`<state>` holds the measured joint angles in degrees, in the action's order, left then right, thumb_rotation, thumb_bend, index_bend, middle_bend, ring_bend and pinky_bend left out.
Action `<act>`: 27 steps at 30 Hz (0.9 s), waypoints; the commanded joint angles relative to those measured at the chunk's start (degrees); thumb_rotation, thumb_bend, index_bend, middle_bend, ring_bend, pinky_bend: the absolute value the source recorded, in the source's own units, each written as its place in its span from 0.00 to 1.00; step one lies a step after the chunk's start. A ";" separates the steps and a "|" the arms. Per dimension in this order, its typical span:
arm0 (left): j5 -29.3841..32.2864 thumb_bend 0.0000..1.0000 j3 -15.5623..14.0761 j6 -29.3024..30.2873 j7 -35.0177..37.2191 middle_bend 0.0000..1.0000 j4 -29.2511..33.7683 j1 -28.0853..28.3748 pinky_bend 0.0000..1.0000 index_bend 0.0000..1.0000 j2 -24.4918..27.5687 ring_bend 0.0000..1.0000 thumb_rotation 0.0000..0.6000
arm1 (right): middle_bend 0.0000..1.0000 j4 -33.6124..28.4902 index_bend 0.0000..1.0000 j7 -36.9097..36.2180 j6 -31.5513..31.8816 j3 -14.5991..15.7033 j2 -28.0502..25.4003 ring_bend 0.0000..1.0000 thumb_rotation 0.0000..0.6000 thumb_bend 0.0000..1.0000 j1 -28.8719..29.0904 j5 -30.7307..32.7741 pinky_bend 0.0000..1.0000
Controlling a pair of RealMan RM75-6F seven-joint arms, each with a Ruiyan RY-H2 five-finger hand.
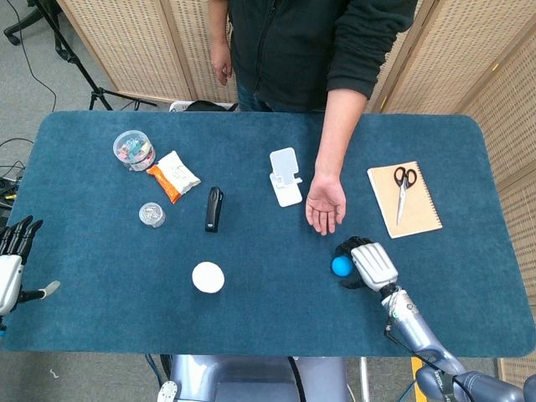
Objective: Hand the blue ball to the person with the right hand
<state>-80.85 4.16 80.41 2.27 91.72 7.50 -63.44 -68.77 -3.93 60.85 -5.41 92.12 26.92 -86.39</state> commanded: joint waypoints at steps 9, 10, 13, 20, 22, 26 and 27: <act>0.16 0.00 0.00 -0.30 0.05 0.00 -0.11 0.15 0.00 0.00 -0.05 0.00 1.00 | 0.53 1.88 0.52 0.06 4.56 0.92 0.76 0.40 1.00 0.45 -0.53 -1.49 0.44; 0.15 0.00 -0.01 -0.30 0.06 0.00 -0.12 0.15 0.00 0.00 -0.04 0.00 1.00 | 0.53 1.23 0.52 -0.12 5.36 1.02 0.26 0.40 1.00 0.46 -0.66 -1.95 0.44; 0.33 0.00 0.00 -0.65 0.32 0.00 -0.15 0.27 0.00 0.00 0.01 0.00 1.00 | 0.53 -4.34 0.52 0.40 10.96 0.33 -3.51 0.41 1.00 0.47 -0.89 -5.33 0.44; 0.16 0.00 -0.12 -0.82 0.79 0.00 -0.10 0.32 0.00 0.00 0.19 0.00 1.00 | 0.53 -16.58 0.52 7.08 9.48 -6.18 -9.71 0.41 1.00 0.49 3.14 -2.48 0.44; 0.08 0.00 -0.12 -0.66 1.03 0.00 -0.04 0.25 0.00 0.00 0.31 0.00 1.00 | 0.53 -18.05 0.52 9.75 6.62 -8.62 -9.91 0.41 1.00 0.50 5.12 0.98 0.44; 0.13 0.00 -0.07 -0.55 1.56 0.00 -0.05 0.16 0.00 0.00 0.52 0.00 1.00 | 0.53 -18.27 0.52 15.02 3.25 -11.76 -8.77 0.41 1.00 0.52 8.27 6.27 0.44; 0.17 0.00 -0.07 -0.59 1.66 0.00 -0.10 0.16 0.00 0.00 0.53 0.00 1.00 | 0.53 -18.27 0.52 15.95 2.80 -12.22 -8.45 0.41 1.00 0.52 8.82 7.22 0.44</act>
<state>-80.70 4.09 79.84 3.89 91.65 7.67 -62.92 -86.37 9.47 65.65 -15.88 83.39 33.74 -81.70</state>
